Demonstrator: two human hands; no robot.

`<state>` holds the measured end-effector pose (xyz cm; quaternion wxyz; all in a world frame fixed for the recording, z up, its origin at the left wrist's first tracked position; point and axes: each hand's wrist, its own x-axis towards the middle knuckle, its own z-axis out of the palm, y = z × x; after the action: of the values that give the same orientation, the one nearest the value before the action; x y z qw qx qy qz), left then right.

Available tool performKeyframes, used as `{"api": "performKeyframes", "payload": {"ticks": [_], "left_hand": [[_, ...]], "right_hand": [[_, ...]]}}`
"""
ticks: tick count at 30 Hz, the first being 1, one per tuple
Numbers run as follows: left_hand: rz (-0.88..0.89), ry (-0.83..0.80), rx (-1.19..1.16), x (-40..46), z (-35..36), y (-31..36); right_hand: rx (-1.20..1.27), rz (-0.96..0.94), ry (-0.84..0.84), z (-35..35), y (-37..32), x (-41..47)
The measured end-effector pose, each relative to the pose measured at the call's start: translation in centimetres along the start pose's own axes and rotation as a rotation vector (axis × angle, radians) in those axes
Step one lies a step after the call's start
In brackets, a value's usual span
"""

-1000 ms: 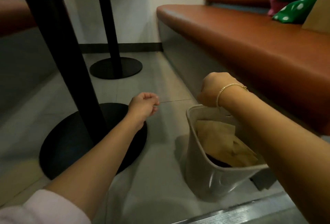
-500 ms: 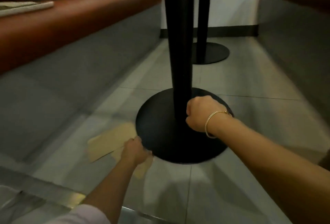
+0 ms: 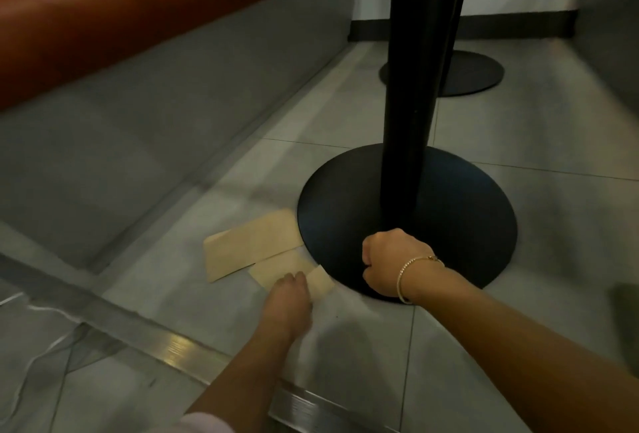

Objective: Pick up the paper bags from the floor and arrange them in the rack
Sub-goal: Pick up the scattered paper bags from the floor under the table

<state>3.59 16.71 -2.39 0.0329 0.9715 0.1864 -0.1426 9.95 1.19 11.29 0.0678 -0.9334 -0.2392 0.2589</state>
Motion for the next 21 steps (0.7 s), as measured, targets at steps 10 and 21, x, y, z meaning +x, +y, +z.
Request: {"api": "performKeyframes", "payload": {"ticks": [10, 21], "left_hand": [[0.115, -0.561, -0.697, 0.6, -4.4, 0.6], [-0.116, -0.155, -0.464, 3.7, -3.7, -4.0]], "right_hand": [[-0.173, -0.186, -0.138, 3.9, 0.9, 0.8], [-0.15, -0.096, -0.09, 2.4, 2.6, -0.2]]}}
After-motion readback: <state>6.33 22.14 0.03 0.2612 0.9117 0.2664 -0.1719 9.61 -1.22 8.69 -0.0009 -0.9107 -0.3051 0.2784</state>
